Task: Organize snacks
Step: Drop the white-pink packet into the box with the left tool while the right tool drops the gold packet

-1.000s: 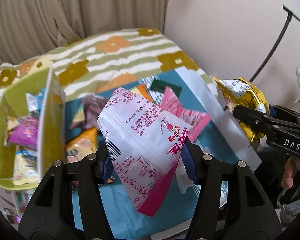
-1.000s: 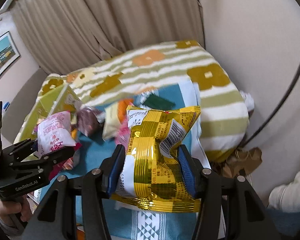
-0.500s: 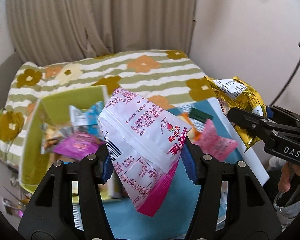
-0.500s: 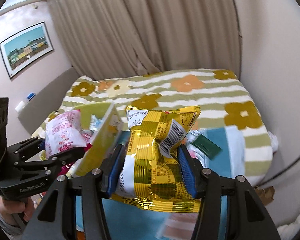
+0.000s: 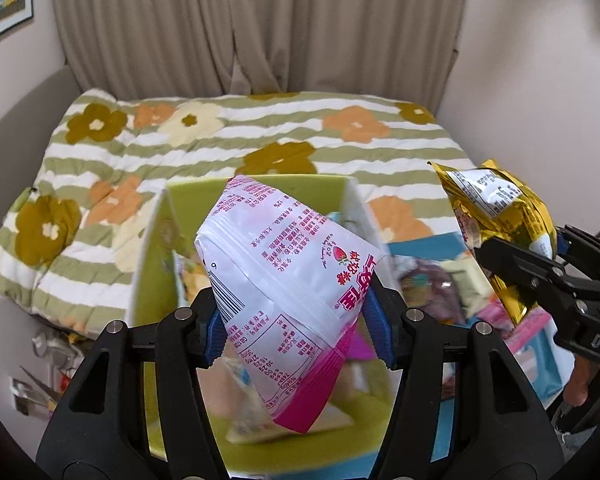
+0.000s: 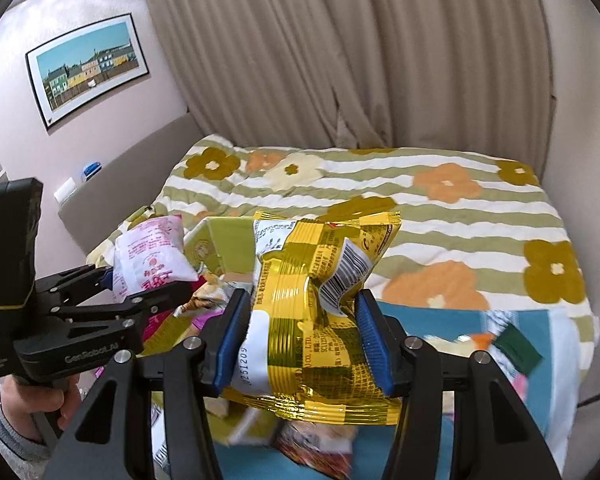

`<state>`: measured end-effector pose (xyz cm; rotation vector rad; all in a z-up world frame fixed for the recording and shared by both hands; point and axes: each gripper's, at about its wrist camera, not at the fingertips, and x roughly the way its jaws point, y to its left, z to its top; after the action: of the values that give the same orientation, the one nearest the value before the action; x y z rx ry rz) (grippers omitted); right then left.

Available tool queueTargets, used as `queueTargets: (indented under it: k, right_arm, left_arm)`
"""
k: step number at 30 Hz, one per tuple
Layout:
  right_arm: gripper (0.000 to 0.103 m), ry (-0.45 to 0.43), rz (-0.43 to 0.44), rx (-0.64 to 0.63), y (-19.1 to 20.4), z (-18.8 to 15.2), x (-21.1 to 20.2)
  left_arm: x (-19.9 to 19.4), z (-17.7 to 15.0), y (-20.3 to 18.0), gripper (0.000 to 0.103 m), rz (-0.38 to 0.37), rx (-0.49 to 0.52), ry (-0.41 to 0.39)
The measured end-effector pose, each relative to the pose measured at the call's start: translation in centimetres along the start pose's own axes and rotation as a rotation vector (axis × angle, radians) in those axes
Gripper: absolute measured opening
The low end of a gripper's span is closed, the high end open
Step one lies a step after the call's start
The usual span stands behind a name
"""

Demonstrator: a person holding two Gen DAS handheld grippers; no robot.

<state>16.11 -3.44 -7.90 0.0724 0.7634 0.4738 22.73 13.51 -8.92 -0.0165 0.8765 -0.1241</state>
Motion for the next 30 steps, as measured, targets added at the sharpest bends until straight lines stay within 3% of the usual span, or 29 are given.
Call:
queueTargets:
  k: [6,7,8,10,11,21,30]
  right_arm:
    - [0.050,0.054,-0.011,0.005,2.0,1.5,5.1]
    - [0.050,0.066,-0.019,0.008,2.2,1.6,6.0]
    - [0.050,0.074,-0.024,0.013,2.1,1.7,6.5]
    - [0.050,0.096,-0.038,0.028,2.2,1.7,7.9]
    - [0.050,0.104,-0.042,0.033,2.3,1.7,8.2]
    - [0.050,0.138,-0.052,0.063,3.7,1.6,10.2]
    - [0.050,0.137,-0.021,0.027,6.3,2.9,10.3]
  left_arm:
    - [5.4,2.3,4.4,0.054,-0.019,0.012,0.065]
    - [6.0,2.5,4.8,0.059,-0.021,0.014,0.072]
    - [6.9,2.7,5.3,0.064,-0.016,0.021,0.082]
    - [8.0,3.0,5.9,0.100,-0.005,0.035,0.089]
    - [8.2,3.0,6.2,0.103,-0.001,0.039,0.079]
    - [6.1,0.6,10.0,0.103,-0.023,-0.019,0.091]
    - [3.2,-1.6,10.4,0.103,-0.021,-0.026,0.077]
